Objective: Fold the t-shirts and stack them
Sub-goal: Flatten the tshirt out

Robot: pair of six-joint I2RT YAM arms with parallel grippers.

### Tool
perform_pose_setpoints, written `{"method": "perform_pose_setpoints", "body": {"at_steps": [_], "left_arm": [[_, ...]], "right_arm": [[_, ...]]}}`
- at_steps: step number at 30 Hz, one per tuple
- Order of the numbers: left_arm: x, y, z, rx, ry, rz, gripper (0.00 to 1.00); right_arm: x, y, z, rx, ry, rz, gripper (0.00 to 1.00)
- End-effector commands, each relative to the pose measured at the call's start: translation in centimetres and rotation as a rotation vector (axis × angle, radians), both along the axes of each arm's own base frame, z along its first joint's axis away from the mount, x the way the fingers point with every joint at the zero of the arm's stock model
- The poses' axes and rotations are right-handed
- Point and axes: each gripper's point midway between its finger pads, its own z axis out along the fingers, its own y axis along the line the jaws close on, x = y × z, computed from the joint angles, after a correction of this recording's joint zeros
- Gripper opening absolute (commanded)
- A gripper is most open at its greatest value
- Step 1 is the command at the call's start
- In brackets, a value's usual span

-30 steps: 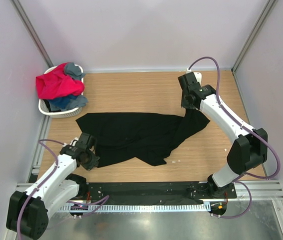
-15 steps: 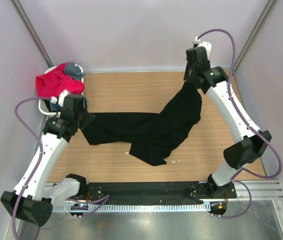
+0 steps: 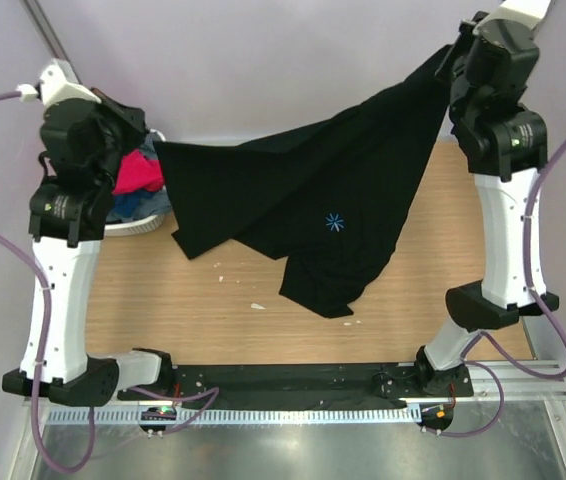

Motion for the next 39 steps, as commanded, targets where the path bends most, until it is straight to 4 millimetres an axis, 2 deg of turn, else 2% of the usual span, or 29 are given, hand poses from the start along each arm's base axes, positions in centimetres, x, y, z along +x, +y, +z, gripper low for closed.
{"method": "perform_pose_setpoints", "body": {"at_steps": [1, 2, 4, 5, 6, 8, 9, 10, 12, 13, 15, 16, 18, 19, 20, 21, 24, 25, 26, 29, 30, 31, 32, 33, 34, 35, 36, 37, 39], "left_arm": [[-1.4, 0.2, 6.0, 0.041, -0.172, -0.025, 0.0], [-2.5, 0.2, 7.5, 0.035, -0.217, -0.036, 0.0], [-4.4, 0.2, 9.8, 0.033, -0.283, -0.056, 0.0], [-6.3, 0.4, 11.1, 0.035, -0.325, -0.062, 0.0], [-7.5, 0.5, 12.0, 0.03, -0.353, -0.069, 0.0], [-9.6, -0.4, 12.5, 0.008, -0.383, -0.136, 0.0], [-10.9, -0.7, 11.5, -0.005, -0.373, -0.162, 0.0], [-11.7, -1.1, 10.6, -0.026, -0.36, -0.193, 0.0], [-13.0, -2.3, 8.0, -0.105, -0.313, -0.262, 0.0], [-11.0, -2.9, 3.3, -0.126, -0.196, -0.265, 0.0], [-10.9, -4.5, -1.0, -0.207, -0.095, -0.328, 0.0], [-9.4, -5.1, -6.3, -0.222, 0.02, -0.332, 0.0], [-9.1, -5.6, -10.6, -0.251, 0.104, -0.328, 0.06], [-9.6, -5.4, -11.6, -0.262, 0.107, -0.323, 0.09], [-9.5, -5.4, -15.1, -0.262, 0.176, -0.309, 0.13], [-9.6, -5.1, -16.3, -0.261, 0.193, -0.29, 0.2], [-10.9, -4.3, -18.7, -0.251, 0.217, -0.255, 0.32], [-11.3, -3.8, -19.5, -0.241, 0.24, -0.231, 0.36], [-11.7, -3.7, -19.5, -0.228, 0.238, -0.234, 0.39], [-12.1, -2.6, -20.7, -0.191, 0.281, -0.18, 0.49], [-12.1, -2.3, -21.0, -0.186, 0.295, -0.165, 0.55], [-12.3, -2.0, -21.5, -0.176, 0.311, -0.147, 0.59], [-12.2, -1.3, -21.8, -0.162, 0.319, -0.111, 0.61], [-12.2, -1.0, -22.2, -0.152, 0.334, -0.093, 0.64], [-12.3, -0.6, -22.5, -0.14, 0.35, -0.071, 0.67], [-12.3, 0.1, -22.7, -0.127, 0.357, -0.035, 0.7], [-12.3, 0.4, -23.0, -0.117, 0.372, -0.02, 0.73], [-12.5, 0.8, -23.0, -0.109, 0.383, -0.003, 0.74], [-12.6, 1.8, -22.9, -0.086, 0.386, 0.048, 0.77]], "right_arm": [[-4.8, -2.0, 7.1, -0.002, -0.216, -0.027, 0.01], [-7.5, -2.6, 8.9, 0.011, -0.272, -0.017, 0.01], [-9.5, -2.4, 10.3, 0.012, -0.326, 0.028, 0.01], [-12.9, -3.0, 12.0, 0.013, -0.39, 0.05, 0.01], [-14.0, -2.7, 12.6, 0.006, -0.415, 0.086, 0.01], [-16.2, -2.4, 13.3, 0.009, -0.449, 0.134, 0.01], [-18.3, -2.8, 13.8, 0.014, -0.476, 0.146, 0.01], [-18.3, -2.7, 12.9, 0.009, -0.446, 0.155, 0.01], [-19.1, -3.0, 11.7, 0.017, -0.414, 0.153, 0.01], [-17.4, -2.5, 8.8, 0.003, -0.321, 0.155, 0.01], [-16.0, -2.2, 5.5, 0.001, -0.232, 0.149, 0.01], [-14.5, -1.7, 2.1, -0.001, -0.153, 0.154, 0.01], [-12.8, -0.4, -1.1, -0.003, -0.079, 0.201, 0.01], [-10.9, 0.6, -4.2, -0.002, -0.001, 0.225, 0.01], [-10.0, 1.4, -5.7, 0.004, 0.039, 0.254, 0.01], [-8.9, 2.4, -7.3, 0.012, 0.082, 0.285, 0.01], [-5.6, 7.1, -12.3, 0.083, 0.213, 0.456, 0.01], [-5.0, 9.1, -12.8, 0.111, 0.221, 0.537, 0.01], [-4.1, 12.4, -14.6, 0.128, 0.272, 0.602, 0.01], [-4.1, 18.6, -13.9, 0.014, 0.256, 0.631, 0.01], [-5.4, 24.9, -15.8, -0.055, 0.301, 0.748, 0.01], [-6.5, 27.2, -13.0, -0.036, 0.259, 0.802, 0.01], [-7.8, 30.0, -12.1, -0.011, 0.259, 0.888, 0.01], [-9.4, 35.6, -14.3, -0.012, 0.325, 0.99, 0.01], [-11.7, 36.5, -9.4, 0.014, 0.25, 1.058, 0.01], [-13.2, 38.2, -8.8, 0.007, 0.243, 1.095, 0.01], [-14.0, 38.5, -7.8, -0.024, 0.213, 1.083, 0.01], [-17.0, 39.3, -6.4, -0.035, 0.184, 1.128, 0.01], [-18.1, 37.7, -6.2, -0.064, 0.182, 1.074, 0.01]]}}
